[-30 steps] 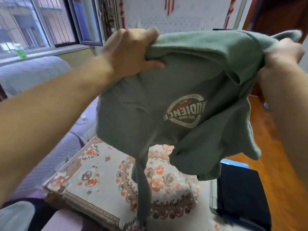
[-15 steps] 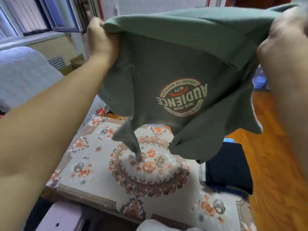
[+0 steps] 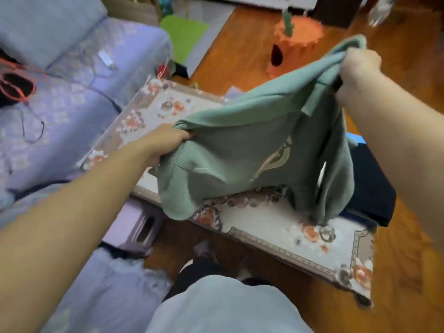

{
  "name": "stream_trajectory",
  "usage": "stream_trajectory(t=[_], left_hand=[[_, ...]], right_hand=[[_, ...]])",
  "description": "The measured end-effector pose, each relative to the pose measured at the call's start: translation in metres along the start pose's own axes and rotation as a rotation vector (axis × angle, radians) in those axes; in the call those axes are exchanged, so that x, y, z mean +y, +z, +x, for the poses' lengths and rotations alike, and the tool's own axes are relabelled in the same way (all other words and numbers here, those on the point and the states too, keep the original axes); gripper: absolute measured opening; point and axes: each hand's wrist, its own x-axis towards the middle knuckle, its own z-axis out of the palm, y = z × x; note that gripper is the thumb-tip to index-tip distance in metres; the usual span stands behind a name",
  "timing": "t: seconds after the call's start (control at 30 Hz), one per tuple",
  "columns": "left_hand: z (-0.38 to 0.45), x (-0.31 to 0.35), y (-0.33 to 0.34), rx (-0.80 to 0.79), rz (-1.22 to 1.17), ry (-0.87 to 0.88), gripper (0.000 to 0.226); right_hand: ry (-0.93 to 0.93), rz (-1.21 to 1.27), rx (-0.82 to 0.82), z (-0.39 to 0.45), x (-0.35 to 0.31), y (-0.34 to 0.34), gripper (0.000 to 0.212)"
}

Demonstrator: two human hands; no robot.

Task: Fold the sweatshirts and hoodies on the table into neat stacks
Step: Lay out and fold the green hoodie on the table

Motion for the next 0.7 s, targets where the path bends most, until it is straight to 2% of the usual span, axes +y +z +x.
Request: stream_trajectory(t=[0.07, 0.17, 0.23, 0.27, 0.33, 0.37, 0.43, 0.47, 0.5, 0.57, 0.6, 0.67, 0.7], left_hand=[[0.015, -0.044, 0.003, 0.094, -0.317, -0.128, 0.03], [0.025, -0.109, 0.025, 0.163, -0.722, -0.397, 0.032], [0.036, -0.159, 0.049, 0.187, -0.916, -0.552, 0.036], [0.041, -0.183, 0.065, 0.184, -0.978, -0.618, 0.039], [0.047, -0.218, 0.095, 0.142, -1.062, -0.729, 0.044], [0.051, -0.23, 0.107, 0.105, -1.1, -0.754, 0.045], [0.058, -0.24, 0.125, 0.001, -1.163, -0.79, 0.046], [0.059, -0.24, 0.13, -0.084, -1.17, -0.782, 0.048], [0.06, -0.239, 0.134, -0.168, -1.115, -0.746, 0.049], [0.057, -0.233, 0.132, -0.346, -0.865, -0.62, 0.051], [0.056, -0.232, 0.126, -0.433, -0.699, -0.539, 0.055], [0.055, -0.229, 0.103, -0.541, -0.399, -0.331, 0.037], [0.056, -0.23, 0.089, -0.482, -0.247, -0.189, 0.03]], right_hand=[[-0.072, -0.031, -0.193, -0.003, 0.021, 0.055, 0.015], [-0.03, -0.014, -0.73, -0.014, 0.078, 0.129, 0.019], [0.026, -0.145, -1.05, -0.031, 0.13, 0.166, 0.03], [0.071, -0.244, -1.135, -0.039, 0.164, 0.178, 0.042], [0.132, -0.543, -1.167, -0.052, 0.248, 0.178, 0.07], [0.153, -0.769, -1.226, -0.062, 0.289, 0.162, 0.079], [0.281, -1.179, -1.443, -0.086, 0.352, 0.112, 0.1], [0.291, -1.264, -1.523, -0.099, 0.37, 0.089, 0.111], [0.245, -1.269, -1.512, -0.107, 0.381, 0.073, 0.118], [0.164, -1.216, -1.299, -0.115, 0.39, 0.062, 0.115], [0.111, -1.21, -1.22, -0.114, 0.388, 0.063, 0.106], [-0.042, -1.268, -1.141, -0.109, 0.377, 0.068, 0.077], [-0.131, -1.308, -1.107, -0.106, 0.368, 0.07, 0.063]])
